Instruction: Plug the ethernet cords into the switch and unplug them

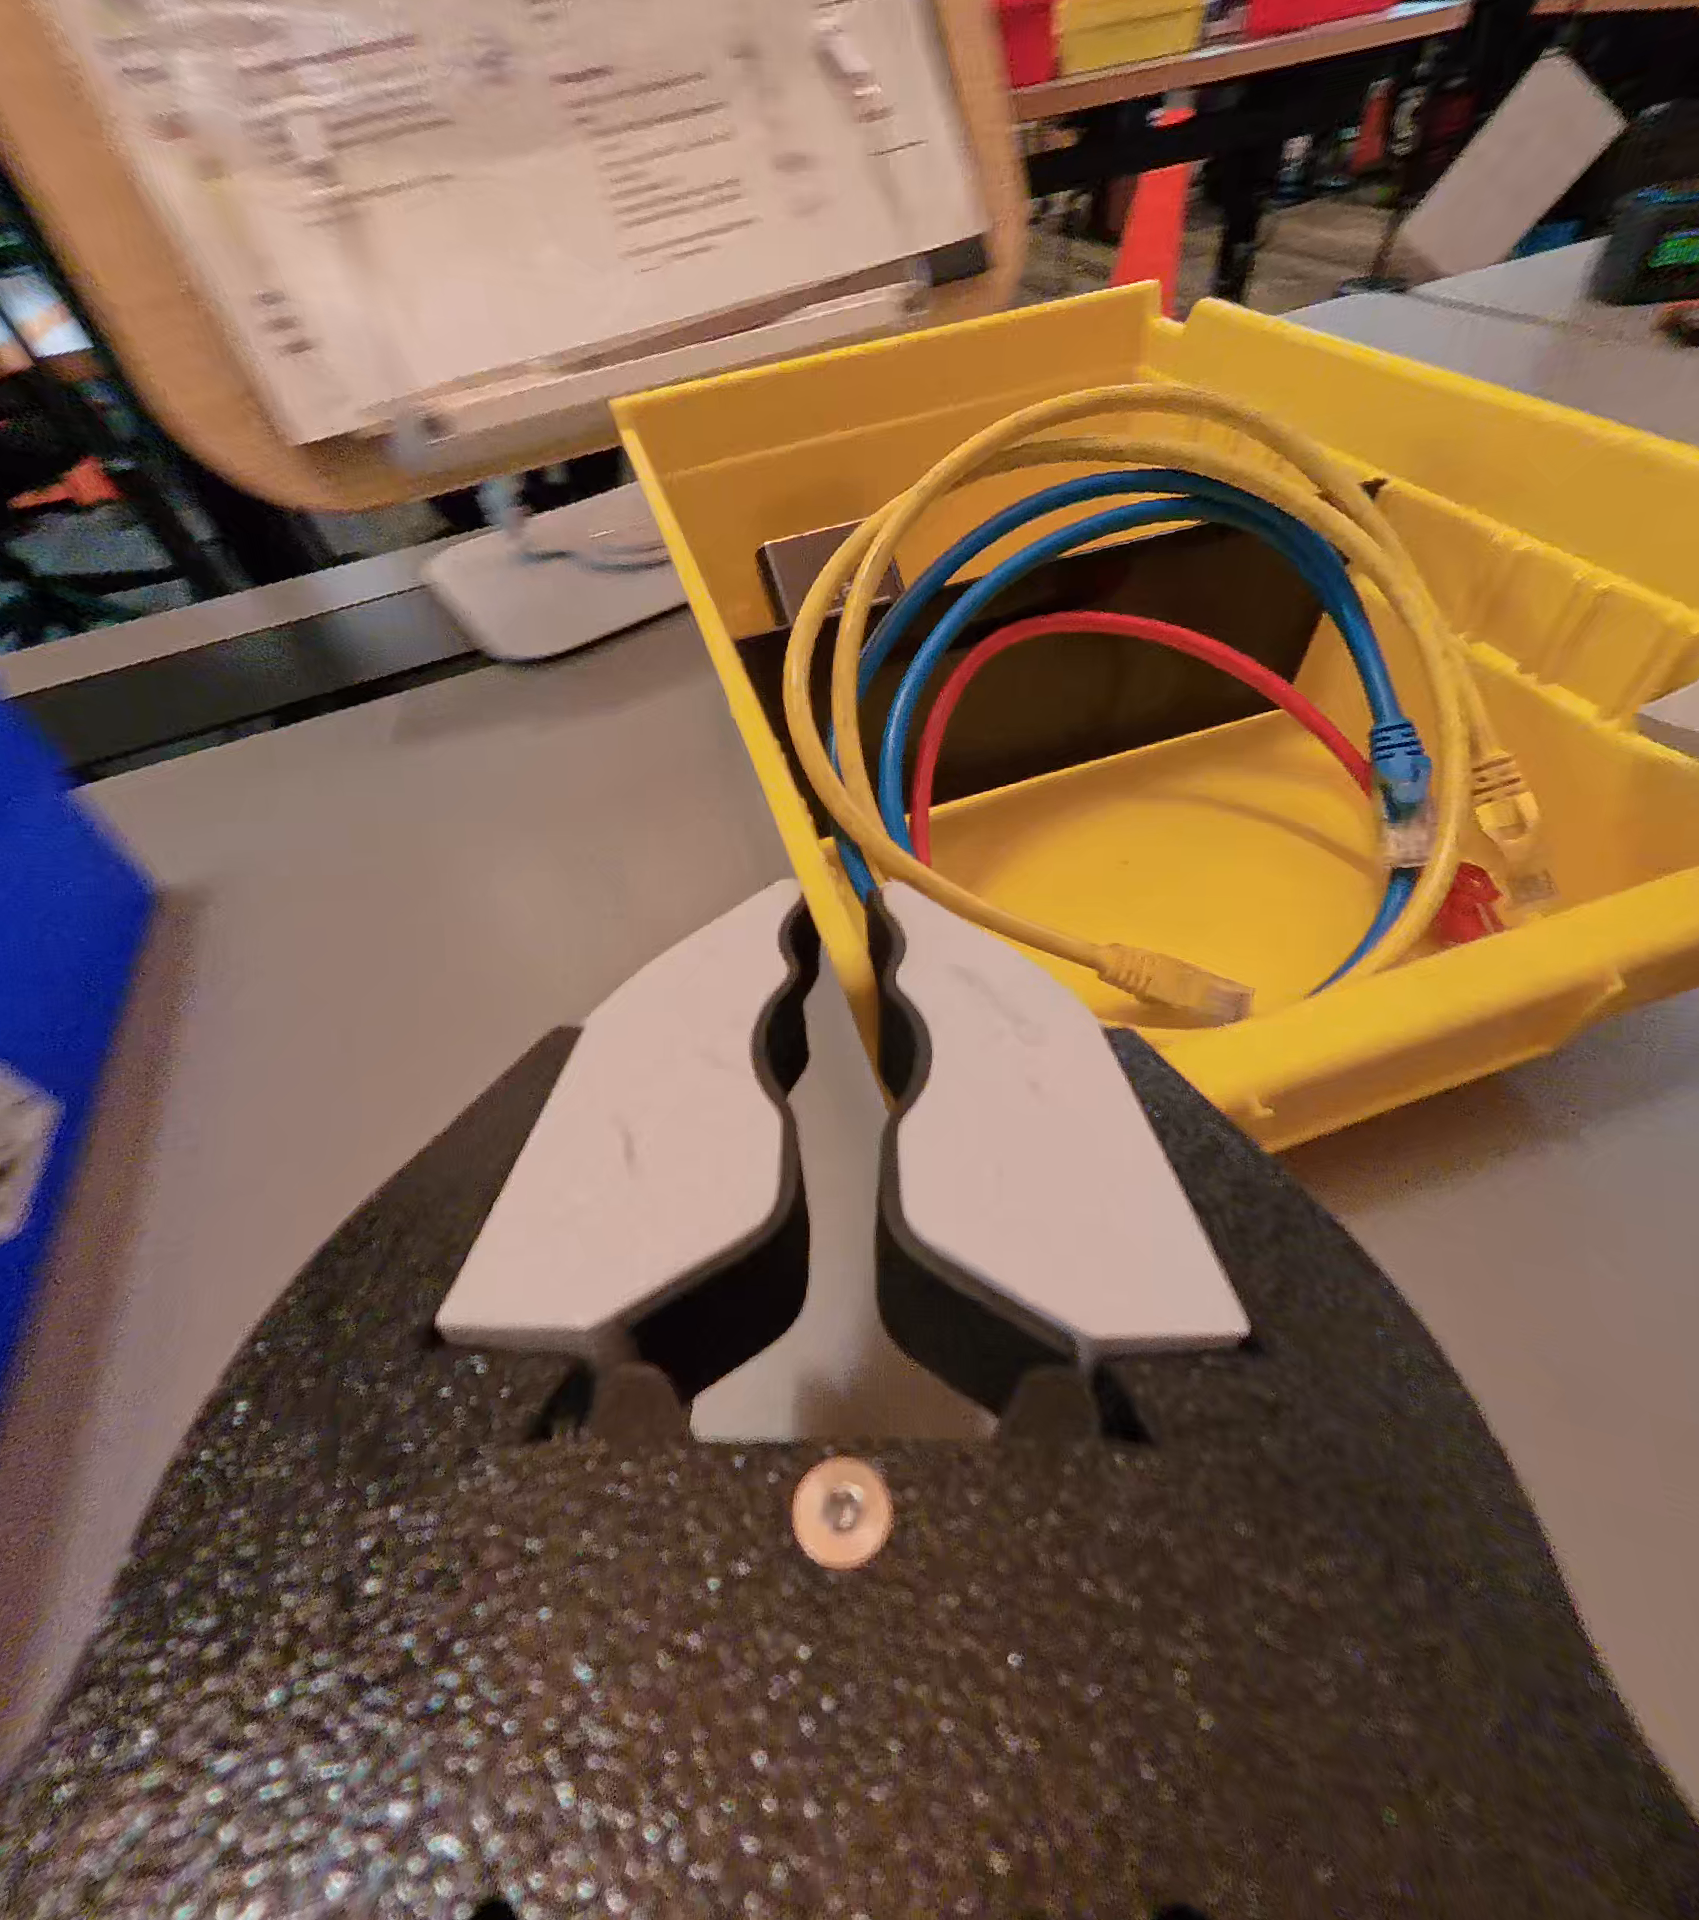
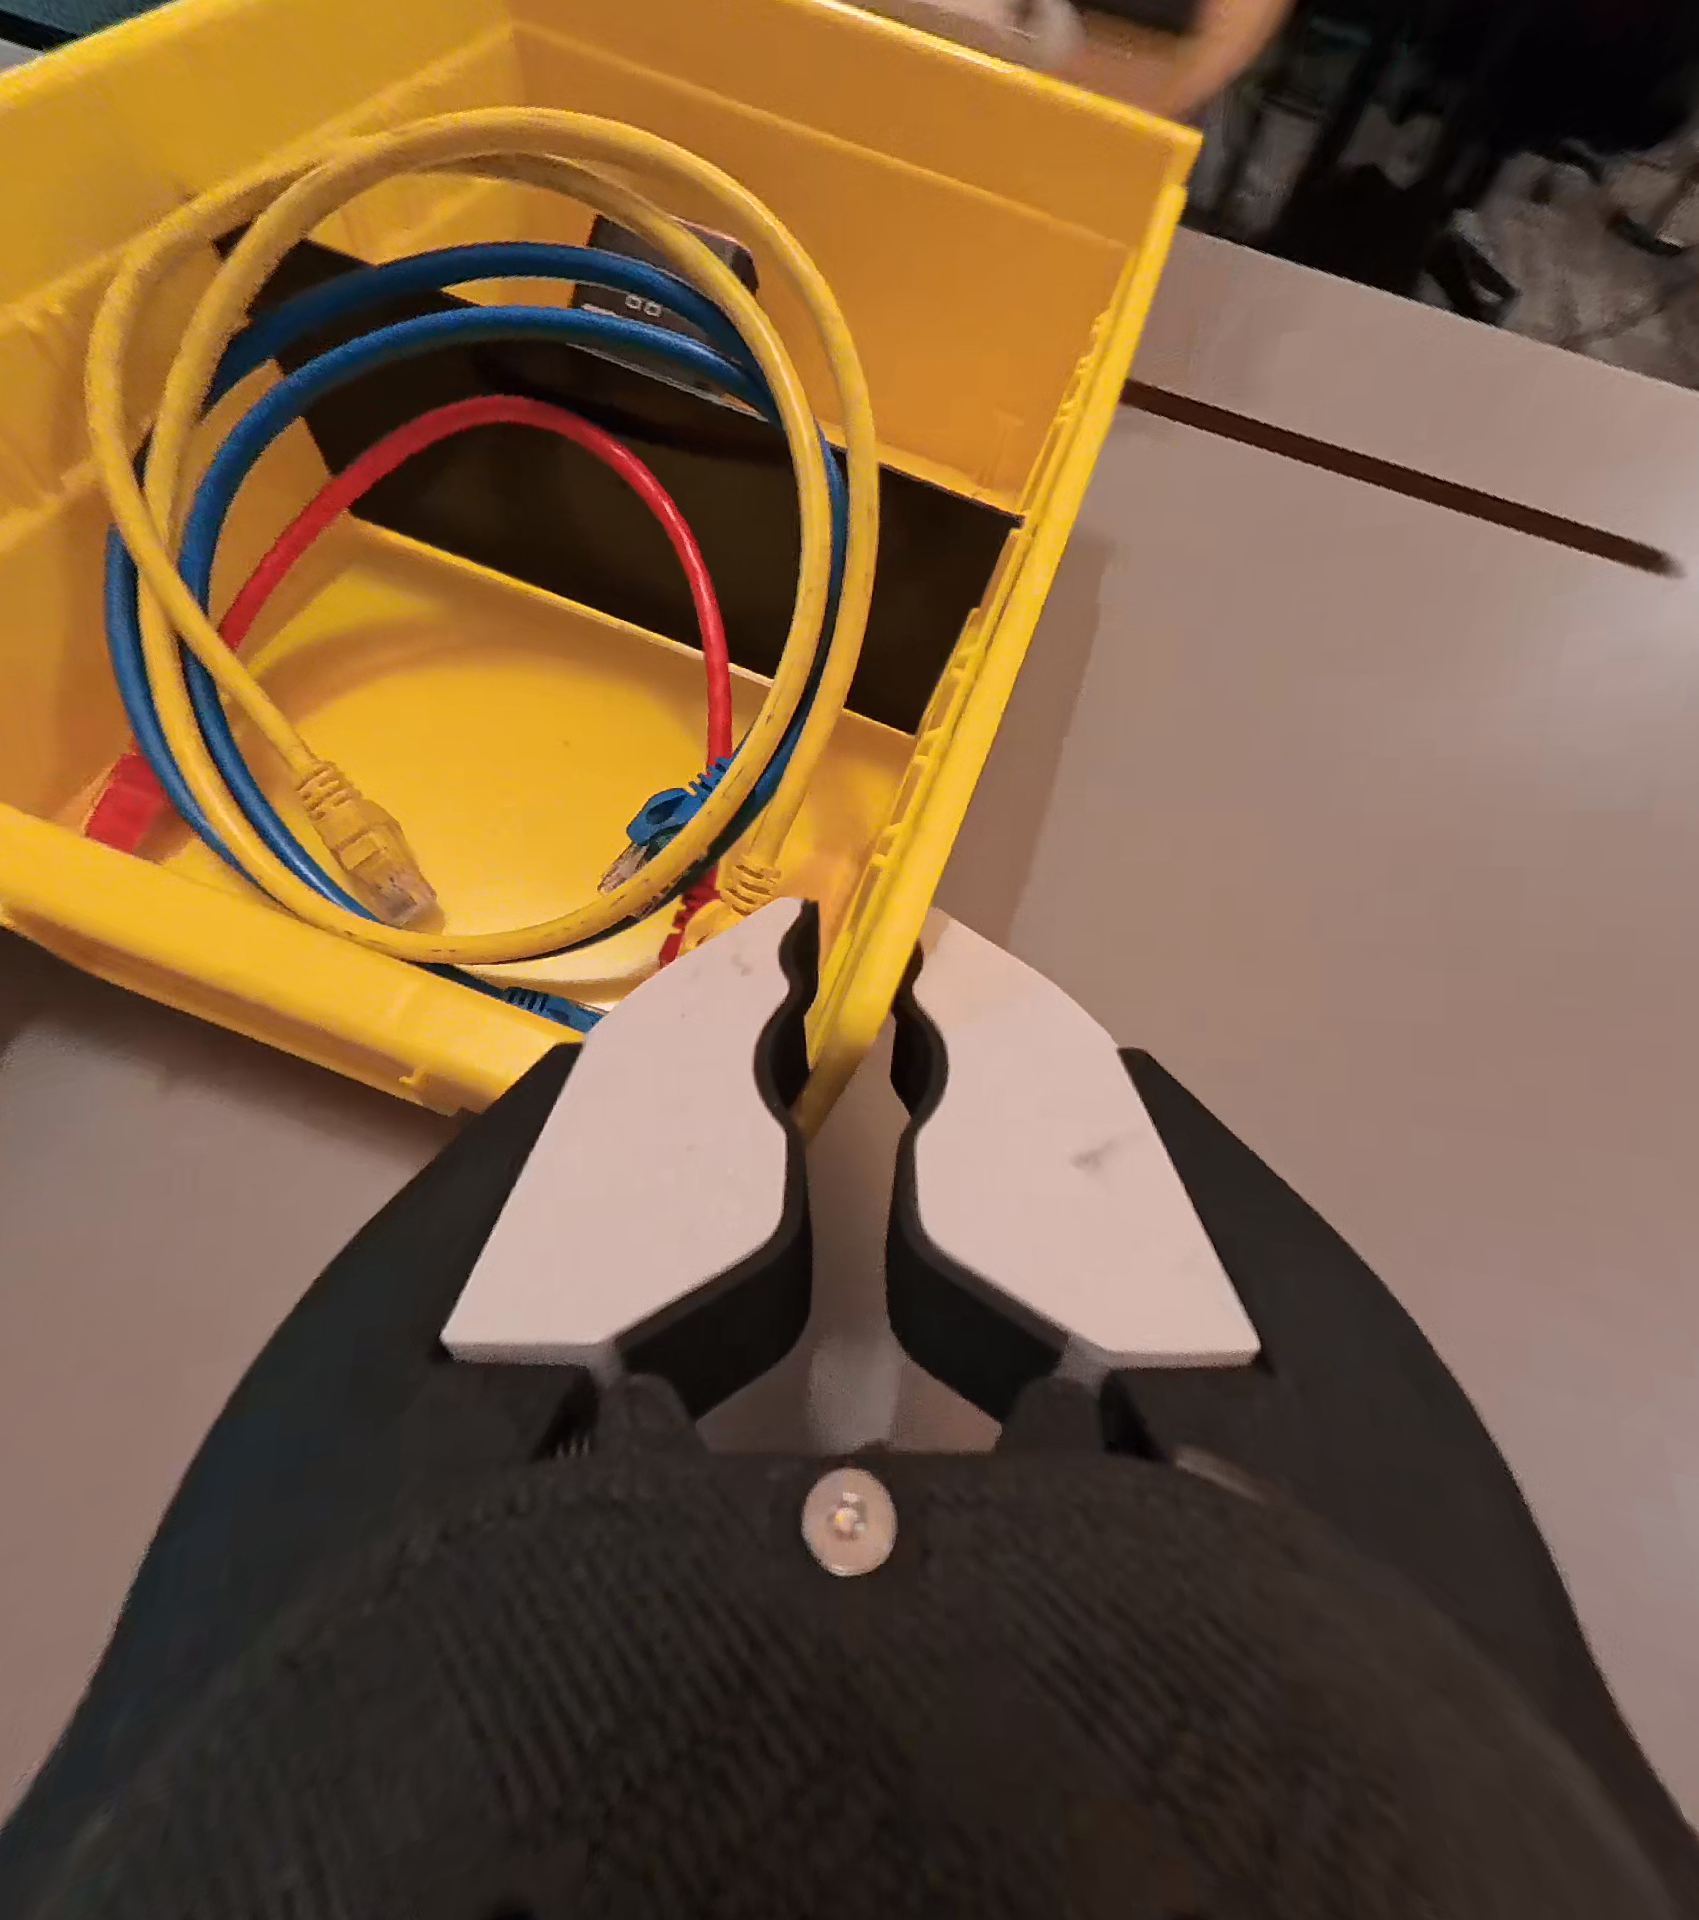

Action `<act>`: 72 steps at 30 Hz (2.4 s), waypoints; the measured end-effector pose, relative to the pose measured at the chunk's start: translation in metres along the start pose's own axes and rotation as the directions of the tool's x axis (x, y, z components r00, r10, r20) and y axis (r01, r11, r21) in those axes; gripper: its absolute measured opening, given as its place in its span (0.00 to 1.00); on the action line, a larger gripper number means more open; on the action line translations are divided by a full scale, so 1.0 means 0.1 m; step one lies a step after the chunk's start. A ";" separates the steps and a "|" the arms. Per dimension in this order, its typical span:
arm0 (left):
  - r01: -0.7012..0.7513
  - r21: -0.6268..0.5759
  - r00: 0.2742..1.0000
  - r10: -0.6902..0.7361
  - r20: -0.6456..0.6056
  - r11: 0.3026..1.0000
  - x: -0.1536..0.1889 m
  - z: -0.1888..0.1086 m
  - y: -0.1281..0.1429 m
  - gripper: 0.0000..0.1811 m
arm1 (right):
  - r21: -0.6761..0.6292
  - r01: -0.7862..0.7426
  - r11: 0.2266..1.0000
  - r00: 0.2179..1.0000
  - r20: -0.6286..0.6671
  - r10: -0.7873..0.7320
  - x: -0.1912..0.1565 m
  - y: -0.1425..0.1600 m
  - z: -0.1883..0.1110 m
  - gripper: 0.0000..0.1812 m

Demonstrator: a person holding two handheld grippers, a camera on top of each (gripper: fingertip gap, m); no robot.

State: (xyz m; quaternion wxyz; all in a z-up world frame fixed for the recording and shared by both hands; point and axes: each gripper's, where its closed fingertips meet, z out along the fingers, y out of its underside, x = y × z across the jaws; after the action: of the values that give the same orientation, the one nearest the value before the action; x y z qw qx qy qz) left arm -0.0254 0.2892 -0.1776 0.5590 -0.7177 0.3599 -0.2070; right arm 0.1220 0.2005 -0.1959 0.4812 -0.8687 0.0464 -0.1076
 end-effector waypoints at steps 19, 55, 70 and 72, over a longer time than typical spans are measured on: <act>0.032 0.190 0.977 -0.071 0.202 0.981 -2.03 -1.64 -0.11 0.18 | 0.135 0.144 0.980 0.958 0.230 -0.172 -1.22 -0.36 -0.31 0.35; -0.044 0.605 0.919 -0.205 0.336 0.795 -1.74 -2.28 -1.55 0.01 | 0.508 -0.350 0.787 0.851 0.523 0.040 -1.74 -1.93 -1.00 0.33; -0.145 0.680 0.952 0.289 -0.103 0.719 0.73 -1.53 -1.55 0.19 | 0.681 -0.344 0.647 0.917 0.094 0.389 1.11 -1.29 -1.07 0.02; -0.189 0.615 0.941 0.320 -0.110 0.765 0.69 -1.49 -1.40 0.24 | 0.687 -0.295 0.664 0.908 -0.014 0.418 1.56 -1.12 -1.11 0.02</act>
State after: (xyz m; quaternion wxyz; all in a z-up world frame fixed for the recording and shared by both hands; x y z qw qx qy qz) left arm -0.0440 0.1564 -0.0083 0.7380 -0.4238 0.4274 -0.3051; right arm 0.2454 0.1401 -0.0218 0.7665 -0.5977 0.2152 -0.0941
